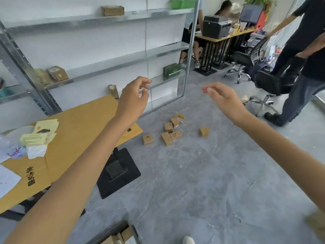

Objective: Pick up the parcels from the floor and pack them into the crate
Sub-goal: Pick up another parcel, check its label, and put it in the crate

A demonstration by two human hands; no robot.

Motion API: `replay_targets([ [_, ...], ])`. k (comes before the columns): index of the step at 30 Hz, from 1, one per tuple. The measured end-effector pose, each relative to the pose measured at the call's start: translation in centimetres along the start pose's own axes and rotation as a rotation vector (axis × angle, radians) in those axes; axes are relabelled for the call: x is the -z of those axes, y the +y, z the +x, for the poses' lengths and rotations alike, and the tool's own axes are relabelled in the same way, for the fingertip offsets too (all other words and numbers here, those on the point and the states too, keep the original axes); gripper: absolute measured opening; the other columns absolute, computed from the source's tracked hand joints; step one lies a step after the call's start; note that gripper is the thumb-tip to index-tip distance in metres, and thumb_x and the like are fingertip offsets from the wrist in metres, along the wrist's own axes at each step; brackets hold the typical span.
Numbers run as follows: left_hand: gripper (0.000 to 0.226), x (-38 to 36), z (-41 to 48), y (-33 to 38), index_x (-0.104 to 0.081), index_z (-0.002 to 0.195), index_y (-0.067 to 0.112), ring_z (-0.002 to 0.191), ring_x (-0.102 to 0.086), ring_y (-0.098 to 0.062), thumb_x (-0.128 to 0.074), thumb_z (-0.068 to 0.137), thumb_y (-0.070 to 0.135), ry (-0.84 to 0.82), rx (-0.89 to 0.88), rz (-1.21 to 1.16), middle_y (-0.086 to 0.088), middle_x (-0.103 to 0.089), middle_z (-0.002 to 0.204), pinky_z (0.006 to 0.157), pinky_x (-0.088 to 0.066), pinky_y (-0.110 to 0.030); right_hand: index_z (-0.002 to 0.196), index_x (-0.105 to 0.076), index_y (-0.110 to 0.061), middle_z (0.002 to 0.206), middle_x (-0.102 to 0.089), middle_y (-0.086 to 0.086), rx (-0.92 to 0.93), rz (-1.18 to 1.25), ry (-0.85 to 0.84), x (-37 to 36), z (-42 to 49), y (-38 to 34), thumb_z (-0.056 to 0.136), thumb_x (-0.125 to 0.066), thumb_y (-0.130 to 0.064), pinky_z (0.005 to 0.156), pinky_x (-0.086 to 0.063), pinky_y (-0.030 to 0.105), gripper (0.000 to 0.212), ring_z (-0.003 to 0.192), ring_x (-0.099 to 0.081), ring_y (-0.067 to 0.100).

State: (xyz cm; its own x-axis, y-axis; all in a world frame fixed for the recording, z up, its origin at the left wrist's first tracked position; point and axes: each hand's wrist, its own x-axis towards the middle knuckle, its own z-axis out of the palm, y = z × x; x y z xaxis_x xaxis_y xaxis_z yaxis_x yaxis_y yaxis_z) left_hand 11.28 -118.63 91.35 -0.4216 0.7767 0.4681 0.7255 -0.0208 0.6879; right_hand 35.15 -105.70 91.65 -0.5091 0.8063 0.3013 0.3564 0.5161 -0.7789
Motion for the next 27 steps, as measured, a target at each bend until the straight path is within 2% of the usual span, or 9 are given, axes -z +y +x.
replay_targets([
  [2, 0.028, -3.5, 1.7, 0.4, -0.057, 0.115, 0.021, 0.108, -0.054, -0.004, -0.043, 0.094, 0.009, -0.028, 0.011, -0.011, 0.006, -0.061, 0.111, 0.086, -0.035, -0.006, 0.111, -0.063, -0.015, 0.109, -0.063, -0.006, -0.013, -0.001, 0.005, 2.5, 1.5, 2.9, 0.1, -0.045, -0.021, 0.084, -0.041, 0.013, 0.022, 0.104, -0.056, 0.005],
  [3, 0.028, -5.2, 2.6, 0.5, -0.056, 0.115, 0.021, 0.109, -0.054, -0.005, -0.044, 0.094, 0.009, -0.041, 0.017, -0.021, 0.006, -0.061, 0.112, 0.091, -0.039, -0.014, 0.11, -0.063, -0.016, 0.108, -0.064, -0.006, -0.015, -0.004, 0.005, 3.8, 2.4, 4.5, 0.1, -0.045, -0.02, 0.085, -0.041, 0.013, 0.021, 0.104, -0.056, 0.005],
  [5, 0.027, -8.2, 4.4, 0.7, -0.056, 0.115, 0.02, 0.112, -0.054, -0.007, -0.044, 0.094, 0.009, -0.046, 0.035, -0.04, 0.005, -0.061, 0.113, 0.095, -0.041, -0.024, 0.109, -0.063, -0.018, 0.107, -0.065, -0.004, -0.036, -0.009, -0.001, 6.2, 4.0, 7.5, 0.1, -0.045, -0.02, 0.09, -0.043, 0.019, 0.02, 0.105, -0.058, 0.006],
  [8, 0.028, -11.5, 6.6, 1.1, -0.057, 0.115, 0.019, 0.112, -0.055, -0.008, -0.045, 0.093, 0.008, -0.027, 0.062, -0.058, 0.003, -0.062, 0.113, 0.096, -0.041, -0.025, 0.108, -0.064, -0.02, 0.106, -0.066, -0.003, -0.064, -0.019, -0.019, 9.1, 6.2, 11.0, 0.099, -0.045, -0.021, 0.09, -0.045, 0.028, 0.02, 0.106, -0.059, 0.009],
  [13, 0.029, -14.7, 9.7, 1.2, -0.057, 0.116, 0.019, 0.11, -0.056, -0.009, -0.045, 0.093, 0.007, -0.031, 0.087, -0.03, 0.004, -0.063, 0.113, 0.095, -0.041, -0.024, 0.107, -0.064, -0.017, 0.107, -0.067, 0.001, -0.107, 0.024, -0.014, 11.1, 8.8, 14.8, 0.1, -0.044, -0.02, 0.085, -0.042, 0.022, 0.022, 0.102, -0.059, 0.01],
  [17, 0.027, -16.3, 12.0, 0.2, -0.056, 0.116, 0.018, 0.112, -0.055, -0.01, -0.044, 0.094, 0.008, -0.033, 0.087, 0.002, 0.004, -0.062, 0.115, 0.098, -0.043, -0.028, 0.107, -0.064, -0.018, 0.108, -0.068, 0.003, -0.148, 0.069, -0.032, 10.4, 11.2, 17.2, 0.1, -0.043, -0.021, 0.086, -0.042, 0.024, 0.022, 0.104, -0.058, 0.011],
  [22, 0.027, -18.2, 15.6, -2.3, -0.057, 0.115, 0.019, 0.112, -0.055, -0.01, -0.045, 0.093, 0.007, -0.035, 0.105, 0.005, 0.004, -0.062, 0.115, 0.099, -0.044, -0.033, 0.107, -0.063, -0.018, 0.107, -0.068, 0.002, -0.194, 0.131, -0.064, 8.2, 15.3, 19.1, 0.101, -0.043, -0.022, 0.079, -0.041, 0.018, 0.022, 0.106, -0.059, 0.013],
  [27, 0.028, -20.6, 20.6, -6.3, -0.057, 0.114, 0.02, 0.11, -0.055, -0.009, -0.045, 0.093, 0.007, -0.033, 0.144, -0.011, 0.004, -0.062, 0.111, 0.095, -0.043, -0.027, 0.105, -0.063, -0.018, 0.103, -0.067, 0.001, -0.208, 0.137, -0.111, 5.4, 21.3, 21.3, 0.101, -0.043, -0.019, 0.078, -0.04, 0.015, 0.021, 0.101, -0.059, 0.011],
])
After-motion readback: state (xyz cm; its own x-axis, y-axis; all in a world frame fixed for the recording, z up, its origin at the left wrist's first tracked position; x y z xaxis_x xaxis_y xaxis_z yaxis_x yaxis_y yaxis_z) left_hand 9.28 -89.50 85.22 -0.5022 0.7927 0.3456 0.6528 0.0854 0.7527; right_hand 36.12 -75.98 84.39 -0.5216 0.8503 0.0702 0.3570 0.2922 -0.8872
